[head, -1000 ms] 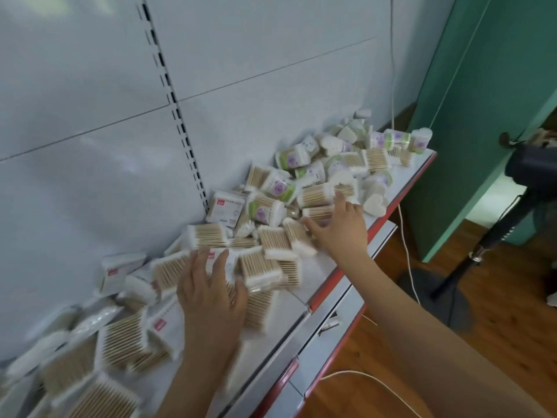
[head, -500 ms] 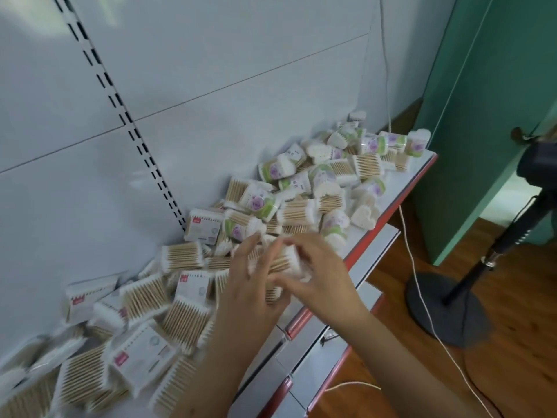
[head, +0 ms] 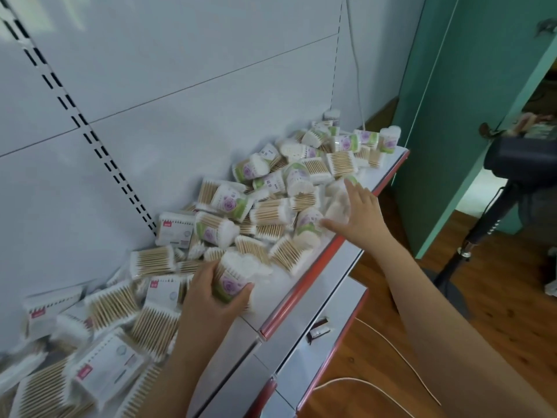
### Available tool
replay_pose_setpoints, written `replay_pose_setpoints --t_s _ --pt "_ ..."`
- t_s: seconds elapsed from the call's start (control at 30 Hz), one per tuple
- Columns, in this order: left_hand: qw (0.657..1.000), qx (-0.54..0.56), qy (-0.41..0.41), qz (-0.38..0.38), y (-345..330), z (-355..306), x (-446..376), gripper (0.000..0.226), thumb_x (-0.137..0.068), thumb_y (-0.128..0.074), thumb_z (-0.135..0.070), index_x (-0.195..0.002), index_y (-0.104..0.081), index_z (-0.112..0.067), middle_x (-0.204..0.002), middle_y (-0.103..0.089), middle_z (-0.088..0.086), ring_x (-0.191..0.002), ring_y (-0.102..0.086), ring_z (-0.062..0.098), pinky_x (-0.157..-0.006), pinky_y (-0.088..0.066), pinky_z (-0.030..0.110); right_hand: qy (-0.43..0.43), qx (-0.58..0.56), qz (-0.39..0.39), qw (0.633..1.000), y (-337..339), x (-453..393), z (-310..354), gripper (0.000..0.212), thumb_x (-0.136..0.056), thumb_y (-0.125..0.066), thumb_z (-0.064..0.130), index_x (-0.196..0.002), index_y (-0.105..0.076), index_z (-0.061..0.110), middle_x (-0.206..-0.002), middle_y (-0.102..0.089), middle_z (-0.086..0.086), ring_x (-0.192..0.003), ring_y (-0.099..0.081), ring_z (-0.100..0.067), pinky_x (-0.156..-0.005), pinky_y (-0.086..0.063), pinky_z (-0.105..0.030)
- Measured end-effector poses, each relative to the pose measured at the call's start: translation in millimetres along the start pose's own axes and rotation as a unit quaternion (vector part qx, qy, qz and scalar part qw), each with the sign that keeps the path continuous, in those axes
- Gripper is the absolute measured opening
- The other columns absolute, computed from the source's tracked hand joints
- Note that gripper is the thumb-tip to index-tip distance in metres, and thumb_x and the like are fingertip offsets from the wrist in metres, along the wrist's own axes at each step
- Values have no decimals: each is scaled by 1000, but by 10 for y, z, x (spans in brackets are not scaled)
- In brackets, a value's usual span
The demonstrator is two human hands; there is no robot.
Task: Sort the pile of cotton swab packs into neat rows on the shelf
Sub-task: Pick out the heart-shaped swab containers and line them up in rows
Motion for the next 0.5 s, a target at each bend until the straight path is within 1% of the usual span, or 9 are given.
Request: replay_pose_setpoints --t_s 0.07,0.1,0.17,0.2,0.27,0.33,0.4,0.43,0.5 --pt "1000 3 5 -4 -9 3 -8 41 -77 -84 -31 -109 -59 -28 -105 -65 -7 -93 -64 9 -74 -55 30 -31 -71 52 996 -79 -72 -183 102 -84 -67 59 -158 -10 20 -158 -31 -11 -144 -28 -33 -117 -25 -47" --pt "1000 -2 2 -8 -17 -10 -17 41 -77 -84 -30 -108 -58 -27 -104 -64 -7 -93 -64 8 -73 -55 27 -40 -110 62 991 -115 -63 -248 99 -85 -68 56 -158 -12 22 -155 -37 -9 -140 -37 -31 -112 -33 -45" --pt "1000 -23 -6 -13 -36 -39 -37 41 -76 -84 -30 -106 -57 -26 -100 -62 -6 -89 -62 5 -68 -51 18 -61 -164 41 984 -119 -22 -330 93 -83 -71 54 -157 -20 28 -151 -44 -3 -135 -46 -26 -107 -44 -44" --pt "999 -30 -7 -14 -43 -45 -44 41 -76 -84 -30 -105 -56 -26 -99 -62 -6 -87 -61 4 -66 -49 15 -63 -177 18 982 -87 4 -331 93 -81 -73 54 -156 -23 30 -149 -45 -1 -133 -48 -25 -105 -46 -45" --pt "1000 -16 4 -14 -42 -33 -47 43 -77 -84 -30 -109 -57 -25 -102 -63 -7 -91 -63 6 -68 -52 17 -58 -191 -37 979 10 66 -277 94 -78 -76 54 -153 -26 32 -148 -43 0 -131 -48 -21 -102 -49 -42" --pt "999 26 22 -15 -14 -56 -27 52 -79 -82 -29 -124 -55 -29 -114 -64 -13 -100 -64 4 -78 -56 22 -37 -223 -79 971 90 150 -131 93 -77 -78 53 -152 -26 32 -148 -38 1 -128 -46 -16 -102 -48 -36" --pt "997 63 25 -29 46 -149 17 72 -83 -79 -30 -143 -39 -42 -125 -59 -22 -103 -62 -8 -84 -54 18 -1 -276 -83 957 124 269 154 95 -77 -80 49 -152 -25 30 -149 -34 3 -127 -43 -10 -103 -46 -30" --pt "996 76 21 -40 93 -203 35 79 -86 -76 -30 -148 -30 -47 -126 -60 -16 -98 -63 -9 -82 -53 16 14 -306 -72 949 115 323 326 97 -76 -81 47 -152 -25 29 -149 -32 4 -128 -42 -9 -103 -44 -27" --pt "994 89 20 -58 207 -272 77 75 -90 -69 -32 -146 -25 -55 -118 -59 17 -78 -62 2 -72 -49 12 36 -347 -33 937 56 435 681 94 -75 -83 44 -149 -28 27 -145 -37 3 -126 -44 -9 -101 -45 -26"
Point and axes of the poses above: each hand's wrist, its own x-axis away from the middle knuckle, its own y-axis out of the back of the hand, z = x × y, the point moved 6 cm from there along -x, towards the middle knuckle
